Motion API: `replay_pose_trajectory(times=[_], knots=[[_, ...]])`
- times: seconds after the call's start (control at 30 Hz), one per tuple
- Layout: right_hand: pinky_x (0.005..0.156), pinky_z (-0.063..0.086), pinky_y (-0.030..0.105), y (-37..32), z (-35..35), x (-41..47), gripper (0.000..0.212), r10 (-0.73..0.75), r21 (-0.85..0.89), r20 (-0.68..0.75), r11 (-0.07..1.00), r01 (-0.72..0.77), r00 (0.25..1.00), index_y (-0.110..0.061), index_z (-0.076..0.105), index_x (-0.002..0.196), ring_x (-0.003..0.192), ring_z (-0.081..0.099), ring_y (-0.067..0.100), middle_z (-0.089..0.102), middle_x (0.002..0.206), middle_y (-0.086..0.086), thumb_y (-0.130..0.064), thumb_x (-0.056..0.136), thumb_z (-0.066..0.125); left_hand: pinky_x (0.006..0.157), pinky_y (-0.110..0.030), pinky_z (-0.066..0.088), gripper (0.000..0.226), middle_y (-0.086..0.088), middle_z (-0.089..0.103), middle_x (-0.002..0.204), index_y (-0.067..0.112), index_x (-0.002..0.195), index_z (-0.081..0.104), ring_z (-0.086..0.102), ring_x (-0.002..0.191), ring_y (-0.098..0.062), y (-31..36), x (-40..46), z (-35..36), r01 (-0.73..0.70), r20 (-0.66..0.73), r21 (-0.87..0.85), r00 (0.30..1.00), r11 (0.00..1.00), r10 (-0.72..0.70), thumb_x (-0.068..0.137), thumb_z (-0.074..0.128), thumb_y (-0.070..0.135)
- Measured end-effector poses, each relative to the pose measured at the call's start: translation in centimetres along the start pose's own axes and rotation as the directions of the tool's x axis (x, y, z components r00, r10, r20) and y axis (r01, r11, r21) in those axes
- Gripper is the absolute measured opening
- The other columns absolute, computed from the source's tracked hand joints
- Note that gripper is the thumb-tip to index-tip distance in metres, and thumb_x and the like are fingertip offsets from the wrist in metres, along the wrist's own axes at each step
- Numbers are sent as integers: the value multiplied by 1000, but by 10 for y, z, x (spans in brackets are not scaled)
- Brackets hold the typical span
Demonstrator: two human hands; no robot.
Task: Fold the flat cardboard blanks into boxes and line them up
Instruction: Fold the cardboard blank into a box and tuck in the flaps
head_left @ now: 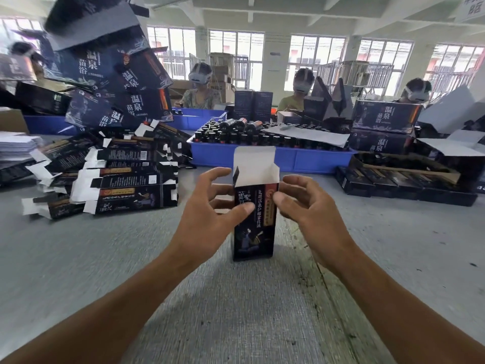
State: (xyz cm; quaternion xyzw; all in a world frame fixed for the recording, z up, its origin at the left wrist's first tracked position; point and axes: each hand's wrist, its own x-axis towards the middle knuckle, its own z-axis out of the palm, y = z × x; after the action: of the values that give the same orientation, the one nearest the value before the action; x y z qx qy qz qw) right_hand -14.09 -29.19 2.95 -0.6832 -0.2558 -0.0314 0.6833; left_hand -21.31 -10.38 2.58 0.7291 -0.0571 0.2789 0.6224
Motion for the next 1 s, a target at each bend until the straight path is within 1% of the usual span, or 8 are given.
replay_pose_trajectory(times=[0.17, 0.33, 0.43, 0.53, 0.67, 0.8, 0.93, 1.0], knots=[[96, 57, 40, -1, 1, 0, 33, -35, -3, 54, 999, 35, 998, -39, 60, 122, 112, 68, 11, 70, 125, -5, -25, 94, 70, 71, -17, 56, 62, 27, 65, 110, 62, 117, 50, 68, 97, -3, 4, -3, -1, -89, 47, 84, 995, 992, 85, 81, 82, 23], [81, 55, 15, -8, 1, -4, 46, -105, -89, 134, 989, 118, 985, -57, 56, 130, 109, 65, -3, 65, 123, -21, -23, 99, 62, 67, -14, 54, 42, 28, 65, 113, 51, 115, 61, 67, 100, -2, 1, -3, -1, -131, 76, 95, 989, 987, 124, 83, 78, 30], [88, 57, 25, -11, 3, -6, 35, -99, -108, 162, 987, 118, 982, -53, 61, 127, 109, 66, 1, 66, 123, -21, -30, 100, 58, 70, -17, 56, 28, 20, 68, 115, 43, 116, 64, 69, 102, -7, 0, -3, -3, -125, 89, 46, 989, 991, 121, 89, 70, 39], [90, 57, 32, -14, 3, -7, 28, -102, -109, 138, 987, 117, 985, -50, 65, 122, 110, 64, 0, 67, 122, -24, -39, 100, 53, 87, -27, 58, 23, 12, 69, 118, 30, 115, 69, 67, 111, -12, 2, 0, -4, -154, 65, 37, 986, 987, 152, 97, 59, 40], [90, 54, 19, -15, 5, -7, 24, -154, -39, 98, 987, 158, 983, -33, 70, 117, 117, 62, -1, 66, 121, -30, -20, 101, 57, 93, -28, 56, 23, 8, 66, 127, 20, 109, 73, 63, 119, -15, 5, 2, -3, -205, 36, 36, 978, 978, 204, 96, 59, 33], [89, 55, 20, -14, 6, -6, 20, -193, 26, 74, 981, 192, 978, -22, 63, 110, 112, 67, 6, 69, 125, -14, -5, 99, 59, 84, -24, 57, 19, 12, 68, 119, 24, 105, 71, 68, 110, -13, 7, 2, -3, -203, 15, 52, 979, 978, 202, 92, 62, 34], [97, 54, 23, -15, 5, -6, 34, -187, -9, 55, 982, 188, 981, -36, 59, 130, 120, 62, 4, 65, 132, -9, -28, 97, 62, 80, -18, 54, 12, 15, 68, 115, 29, 100, 70, 68, 107, -12, 7, 2, -2, -201, 4, 35, 980, 979, 201, 91, 63, 33], [97, 55, 26, -17, 7, -8, 37, -199, -24, 37, 979, 200, 979, -33, 64, 129, 118, 63, 5, 68, 126, -12, -40, 94, 59, 81, -19, 54, 12, 14, 69, 114, 29, 101, 70, 68, 108, -12, 6, 1, -2, -205, -1, 45, 979, 978, 205, 91, 64, 32]])
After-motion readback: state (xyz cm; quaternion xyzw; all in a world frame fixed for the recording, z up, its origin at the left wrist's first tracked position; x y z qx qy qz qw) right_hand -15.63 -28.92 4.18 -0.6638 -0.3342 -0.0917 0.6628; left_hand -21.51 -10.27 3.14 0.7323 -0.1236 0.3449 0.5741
